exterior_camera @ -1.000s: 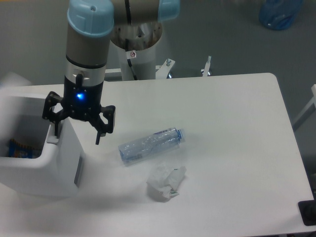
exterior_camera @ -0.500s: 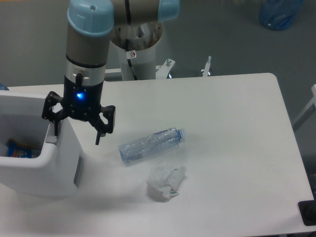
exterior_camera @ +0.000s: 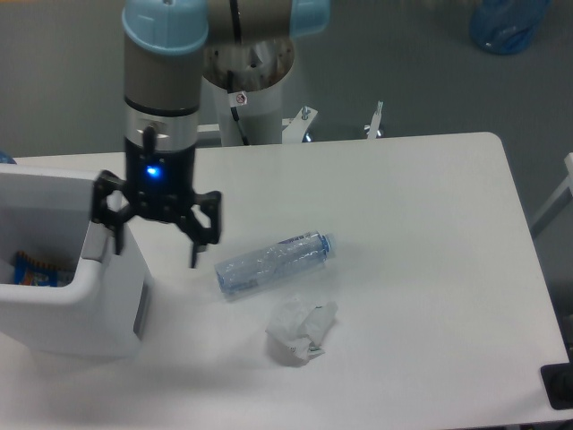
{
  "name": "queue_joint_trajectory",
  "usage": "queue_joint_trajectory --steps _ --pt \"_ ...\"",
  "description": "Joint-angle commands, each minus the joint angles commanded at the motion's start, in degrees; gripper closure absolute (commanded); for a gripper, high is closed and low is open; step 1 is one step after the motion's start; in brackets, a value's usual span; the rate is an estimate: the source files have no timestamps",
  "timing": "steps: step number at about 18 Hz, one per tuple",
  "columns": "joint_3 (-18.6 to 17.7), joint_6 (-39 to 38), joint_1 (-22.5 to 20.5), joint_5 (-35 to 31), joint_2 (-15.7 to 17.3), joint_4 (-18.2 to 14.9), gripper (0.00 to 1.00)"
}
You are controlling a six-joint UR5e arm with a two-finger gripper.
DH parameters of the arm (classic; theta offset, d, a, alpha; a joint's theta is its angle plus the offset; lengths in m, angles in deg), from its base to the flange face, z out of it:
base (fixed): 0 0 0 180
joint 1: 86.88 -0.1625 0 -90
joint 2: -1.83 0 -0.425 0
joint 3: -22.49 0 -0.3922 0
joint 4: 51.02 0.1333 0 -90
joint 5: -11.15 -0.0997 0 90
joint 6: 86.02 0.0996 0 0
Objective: Open the trash can
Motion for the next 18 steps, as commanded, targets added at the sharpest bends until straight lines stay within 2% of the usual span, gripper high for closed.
queue_joint_trajectory --steps 2,6,9,12,18 --pt "-0.1 2.9 -4.8 0.0 -1.3 0.2 0.0" --pt "1.4 8.9 -9.5 0.1 -3.3 0.0 0.0" --pt "1.4 16.2 -11.0 -0.1 -5.7 -0.1 0.0" --pt "1.3 23.9 -12.3 -1.2 -6.3 -0.2 0.0" --pt "1.5 34.0 -14.8 -6.4 -9.6 -0.7 0.0"
